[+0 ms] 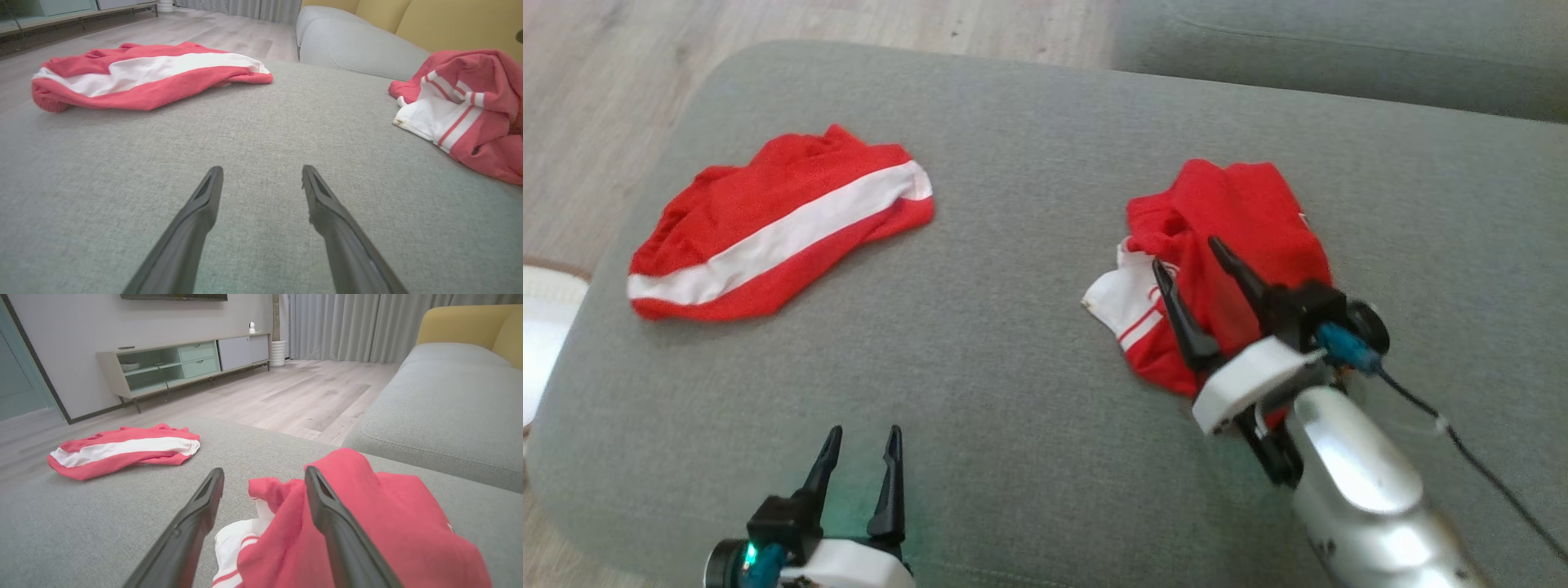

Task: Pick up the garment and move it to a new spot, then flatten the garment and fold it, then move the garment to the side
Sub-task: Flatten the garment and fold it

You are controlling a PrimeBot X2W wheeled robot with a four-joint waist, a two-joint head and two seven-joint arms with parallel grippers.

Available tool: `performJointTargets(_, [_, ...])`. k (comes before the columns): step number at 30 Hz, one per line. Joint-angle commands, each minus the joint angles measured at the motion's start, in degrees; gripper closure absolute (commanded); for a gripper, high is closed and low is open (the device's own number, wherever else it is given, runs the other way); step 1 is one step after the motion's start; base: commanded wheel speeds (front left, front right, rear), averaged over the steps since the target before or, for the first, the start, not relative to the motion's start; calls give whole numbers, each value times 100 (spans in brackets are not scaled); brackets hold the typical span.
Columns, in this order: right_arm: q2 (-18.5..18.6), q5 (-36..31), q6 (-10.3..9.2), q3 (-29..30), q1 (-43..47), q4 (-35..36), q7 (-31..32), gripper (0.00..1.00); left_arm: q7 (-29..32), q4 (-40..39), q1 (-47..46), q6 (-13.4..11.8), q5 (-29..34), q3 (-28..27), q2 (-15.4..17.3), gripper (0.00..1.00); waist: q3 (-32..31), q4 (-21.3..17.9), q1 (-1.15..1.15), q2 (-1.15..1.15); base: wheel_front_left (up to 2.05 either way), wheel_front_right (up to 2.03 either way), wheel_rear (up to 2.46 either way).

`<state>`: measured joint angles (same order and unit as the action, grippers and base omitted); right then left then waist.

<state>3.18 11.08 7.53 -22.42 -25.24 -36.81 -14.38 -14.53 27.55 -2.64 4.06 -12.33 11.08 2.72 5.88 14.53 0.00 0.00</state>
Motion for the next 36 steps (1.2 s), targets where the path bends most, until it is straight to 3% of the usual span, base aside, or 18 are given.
performJointTargets(1, [-30,-136,-4,-131,-370,-14,-62,0,-47,-127,-220,-10,-79,-162,16,0,38,101,0,0,0,0,0])
performJointTargets(6, [-30,-679,-4,-225,-1005,-830,-19,0,-47,-102,-257,-22,-229,-90,16,0,120,265,0,0,0,0,0])
performJointTargets(13, [-30,-1312,-4,-299,-1401,-1726,578,0,-47,-50,-275,-35,-506,-11,16,0,175,357,0,0,0,0,0])
performJointTargets(14, [-30,-1341,-4,-302,-1422,-1776,601,32,-47,-51,-277,-40,-517,-3,16,0,181,357,0,0,0,0,0])
performJointTargets(15, [-30,-1346,-4,-306,-1438,-1800,590,81,-47,-55,-280,-46,-530,-1,16,0,188,354,0,0,0,0,0])
performJointTargets(16, [-30,-1339,-4,-310,-1453,-1804,548,100,-47,-64,-282,-54,-541,-6,16,0,193,346,0,0,0,0,0])
performJointTargets(23, [-30,-739,-4,-451,-1568,-1295,29,100,-47,-299,-292,-78,-498,-84,16,0,111,289,0,0,0,0,0])
performJointTargets(29, [-30,520,-4,-595,-2118,376,-58,100,-47,-313,-215,-40,-387,-75,16,0,-172,363,0,0,0,0,0])
performJointTargets(32, [-30,790,-4,-186,-2351,1016,-60,100,-47,-283,-154,-28,-323,-103,16,0,-304,411,0,0,0,0,0])
performJointTargets(36, [-30,750,-4,607,-2401,1077,-61,100,-47,-277,-42,-11,-262,-216,16,0,-405,373,0,0,0,0,0])
